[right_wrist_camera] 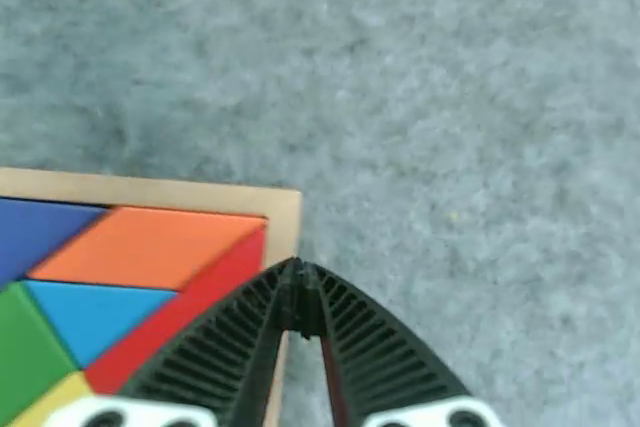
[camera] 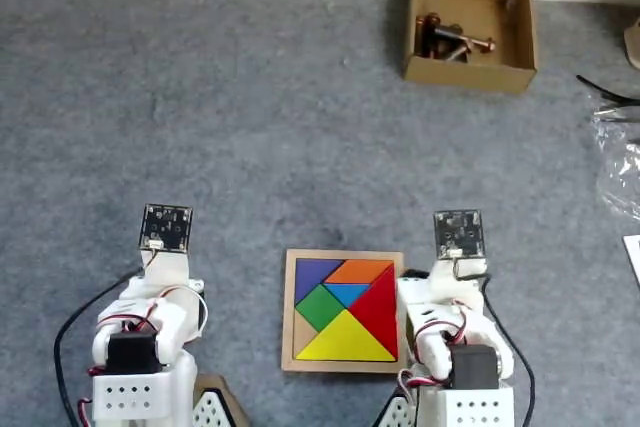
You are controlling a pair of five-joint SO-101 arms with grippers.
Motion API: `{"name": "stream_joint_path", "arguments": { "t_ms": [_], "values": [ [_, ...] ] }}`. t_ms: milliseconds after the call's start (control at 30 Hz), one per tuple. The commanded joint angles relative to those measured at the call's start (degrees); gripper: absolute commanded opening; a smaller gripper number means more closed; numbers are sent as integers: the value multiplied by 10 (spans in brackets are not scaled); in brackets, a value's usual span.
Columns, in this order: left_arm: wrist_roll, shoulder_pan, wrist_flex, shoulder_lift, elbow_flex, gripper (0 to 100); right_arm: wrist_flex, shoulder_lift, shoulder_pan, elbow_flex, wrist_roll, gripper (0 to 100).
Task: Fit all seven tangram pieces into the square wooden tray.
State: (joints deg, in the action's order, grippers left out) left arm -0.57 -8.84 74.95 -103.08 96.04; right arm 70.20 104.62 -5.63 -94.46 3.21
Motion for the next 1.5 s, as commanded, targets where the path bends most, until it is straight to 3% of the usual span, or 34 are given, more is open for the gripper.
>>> {"name": "stream_joint_path", "arguments": {
  "t_ms": [0, 400, 700, 1067, 1267, 1467],
  "values": [
    [3, -6, 3, 1, 12, 5, 7, 7, 24, -18, -4, 5],
    [3, -6, 3, 1, 12, 5, 16, 7, 32, -64, -6, 5],
    [3, -6, 3, 1, 12, 5, 15, 7, 130, -66, -4, 5],
    [3, -6, 3, 1, 12, 5, 14, 7, 129, -66, -8, 5],
    [3, -6, 3, 1, 12, 5, -4, 7, 92, -67, -17, 5],
    [3, -6, 3, 1, 12, 5, 11, 7, -13, -67, -117, 5]
  ]
}}
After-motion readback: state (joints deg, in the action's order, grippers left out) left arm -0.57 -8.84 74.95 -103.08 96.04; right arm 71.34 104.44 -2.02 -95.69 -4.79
